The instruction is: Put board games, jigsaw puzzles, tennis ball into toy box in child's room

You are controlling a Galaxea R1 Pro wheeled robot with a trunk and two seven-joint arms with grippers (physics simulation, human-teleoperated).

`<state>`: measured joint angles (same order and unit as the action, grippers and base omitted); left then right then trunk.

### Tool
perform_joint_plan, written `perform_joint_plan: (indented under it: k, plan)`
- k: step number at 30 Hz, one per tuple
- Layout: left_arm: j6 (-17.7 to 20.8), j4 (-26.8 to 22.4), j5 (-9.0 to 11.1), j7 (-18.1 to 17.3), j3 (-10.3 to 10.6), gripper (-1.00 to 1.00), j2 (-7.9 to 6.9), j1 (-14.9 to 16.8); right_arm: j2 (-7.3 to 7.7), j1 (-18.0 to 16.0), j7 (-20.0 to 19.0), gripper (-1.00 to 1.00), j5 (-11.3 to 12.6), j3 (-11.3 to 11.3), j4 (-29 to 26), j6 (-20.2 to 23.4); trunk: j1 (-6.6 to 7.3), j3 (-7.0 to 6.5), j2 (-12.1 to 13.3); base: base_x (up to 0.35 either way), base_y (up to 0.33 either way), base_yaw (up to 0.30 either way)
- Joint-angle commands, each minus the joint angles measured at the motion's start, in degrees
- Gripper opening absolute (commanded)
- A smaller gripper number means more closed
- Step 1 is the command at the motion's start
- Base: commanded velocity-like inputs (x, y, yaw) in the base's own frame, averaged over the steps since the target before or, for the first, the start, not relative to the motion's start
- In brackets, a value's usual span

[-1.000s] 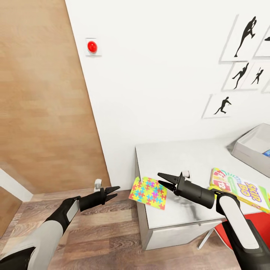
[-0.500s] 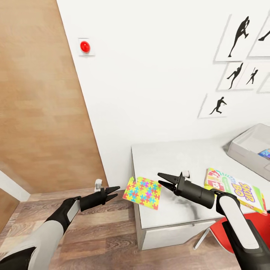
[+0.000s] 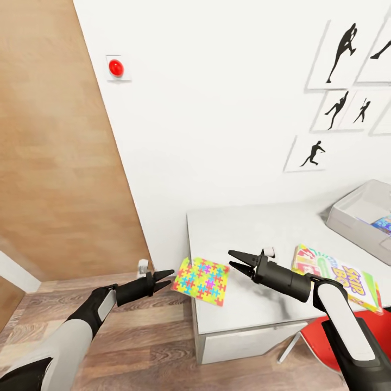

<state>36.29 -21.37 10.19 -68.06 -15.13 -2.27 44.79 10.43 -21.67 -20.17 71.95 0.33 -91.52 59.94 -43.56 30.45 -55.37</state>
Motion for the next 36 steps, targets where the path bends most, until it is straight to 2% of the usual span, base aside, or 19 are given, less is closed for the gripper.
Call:
perform_joint_plan:
  k: [1, 19, 22, 36]
  plan:
    - [0.51, 0.01, 0.01, -0.15, -0.18, 1.0, 0.03, 0.04, 0.03, -0.04, -0.55, 1.0, -0.49, 0.0, 0.02, 0.06, -0.01, 0.05, -0.04, 0.045, -0.13, 0.0]
    - [0.52, 0.01, 0.03, -0.18, -0.25, 1.0, 0.24, -0.02, 0.03, -0.04, -0.57, 1.0, -0.49, -0.06, 0.02, 0.06, -0.01, 0.05, -0.04, 0.007, -0.02, 0.0]
    - [0.51, 0.01, 0.06, -0.16, -0.3, 1.0, 0.25, -0.01, 0.03, -0.04, -0.57, 1.0, -0.49, -0.06, 0.02, 0.06, -0.67, 0.59, -1.24, 0.0, 0.0, 0.0]
    - [0.45, 0.01, 0.1, -0.23, -0.34, 1.0, 0.25, -0.05, 0.03, -0.04, -0.57, 1.0, -0.49, -0.07, 0.02, 0.06, -0.67, 0.59, -1.24, 0.0, 0.0, 0.0]
